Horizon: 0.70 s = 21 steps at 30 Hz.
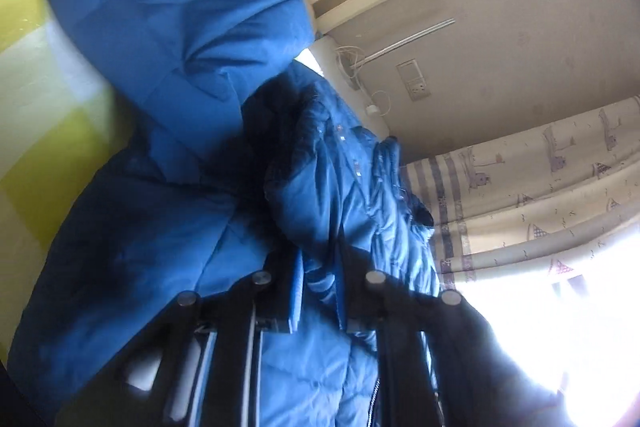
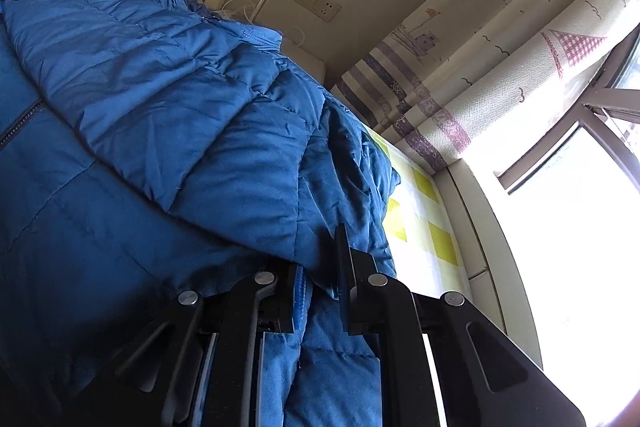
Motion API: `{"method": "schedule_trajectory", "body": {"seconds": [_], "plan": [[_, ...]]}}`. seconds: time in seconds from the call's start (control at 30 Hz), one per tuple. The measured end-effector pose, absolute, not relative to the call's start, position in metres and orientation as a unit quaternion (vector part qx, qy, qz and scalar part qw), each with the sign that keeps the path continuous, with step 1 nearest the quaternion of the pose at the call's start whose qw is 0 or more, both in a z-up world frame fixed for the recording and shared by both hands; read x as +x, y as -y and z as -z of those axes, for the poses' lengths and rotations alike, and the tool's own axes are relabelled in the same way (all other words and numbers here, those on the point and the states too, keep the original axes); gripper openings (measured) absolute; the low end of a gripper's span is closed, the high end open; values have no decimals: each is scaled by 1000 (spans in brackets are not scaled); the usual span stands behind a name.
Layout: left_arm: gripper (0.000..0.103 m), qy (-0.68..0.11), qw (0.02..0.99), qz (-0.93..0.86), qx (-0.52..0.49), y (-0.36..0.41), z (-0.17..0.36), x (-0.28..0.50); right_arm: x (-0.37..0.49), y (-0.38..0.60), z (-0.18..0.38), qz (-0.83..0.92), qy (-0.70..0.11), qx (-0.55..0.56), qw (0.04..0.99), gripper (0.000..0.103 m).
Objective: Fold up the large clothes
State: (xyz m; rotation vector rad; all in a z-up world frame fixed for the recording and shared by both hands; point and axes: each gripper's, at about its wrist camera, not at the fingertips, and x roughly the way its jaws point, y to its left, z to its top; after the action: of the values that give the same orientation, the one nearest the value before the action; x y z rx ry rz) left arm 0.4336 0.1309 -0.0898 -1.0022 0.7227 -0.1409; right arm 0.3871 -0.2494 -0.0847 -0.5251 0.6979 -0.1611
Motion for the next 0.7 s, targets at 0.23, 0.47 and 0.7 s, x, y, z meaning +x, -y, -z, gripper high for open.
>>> {"method": "schedule_trajectory", "body": {"seconds": [0.23,0.47,0.7], "plan": [[16,-383,819,56,-424,-126,112,413,395,280,79,71,-365,-175,912,12],[46,-360,879,-38,-310,-117,65,366,397,314,80,-13,-414,-73,907,20],[84,-308,932,12,-190,-94,9,402,369,376,37,0,-400,97,911,39]]}}
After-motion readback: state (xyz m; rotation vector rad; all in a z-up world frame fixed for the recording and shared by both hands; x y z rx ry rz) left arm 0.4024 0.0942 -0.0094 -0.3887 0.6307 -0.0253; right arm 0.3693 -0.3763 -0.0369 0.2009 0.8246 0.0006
